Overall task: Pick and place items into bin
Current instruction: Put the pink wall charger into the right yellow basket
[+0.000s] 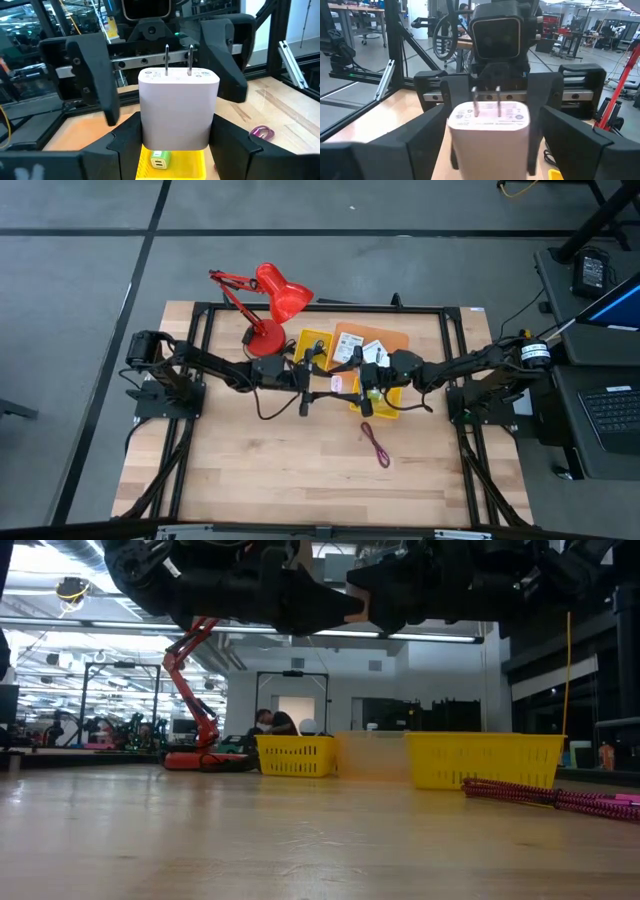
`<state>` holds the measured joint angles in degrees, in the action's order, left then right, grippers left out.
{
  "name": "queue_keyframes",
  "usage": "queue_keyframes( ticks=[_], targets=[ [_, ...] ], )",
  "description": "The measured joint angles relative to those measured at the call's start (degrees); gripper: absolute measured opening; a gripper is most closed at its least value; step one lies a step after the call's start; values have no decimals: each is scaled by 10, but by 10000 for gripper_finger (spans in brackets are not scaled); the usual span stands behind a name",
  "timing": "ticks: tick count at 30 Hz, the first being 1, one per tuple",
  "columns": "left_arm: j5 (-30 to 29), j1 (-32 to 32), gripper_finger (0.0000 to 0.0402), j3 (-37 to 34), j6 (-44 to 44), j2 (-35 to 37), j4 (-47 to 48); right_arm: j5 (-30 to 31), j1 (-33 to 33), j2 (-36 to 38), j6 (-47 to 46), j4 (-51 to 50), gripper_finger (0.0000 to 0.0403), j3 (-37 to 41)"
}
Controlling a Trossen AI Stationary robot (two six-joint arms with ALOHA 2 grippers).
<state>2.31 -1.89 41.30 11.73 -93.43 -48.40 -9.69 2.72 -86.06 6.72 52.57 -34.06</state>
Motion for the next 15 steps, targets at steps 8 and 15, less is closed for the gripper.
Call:
queue_keyframes(
  ticks=[8, 15],
  targets=[
    [1, -6, 188, 0, -4, 0, -3, 2, 0, 0, 7, -3, 303, 0],
    [1, -6, 188, 0, -4, 0, -3, 2, 0, 0, 26, 0, 232, 0]
  ],
)
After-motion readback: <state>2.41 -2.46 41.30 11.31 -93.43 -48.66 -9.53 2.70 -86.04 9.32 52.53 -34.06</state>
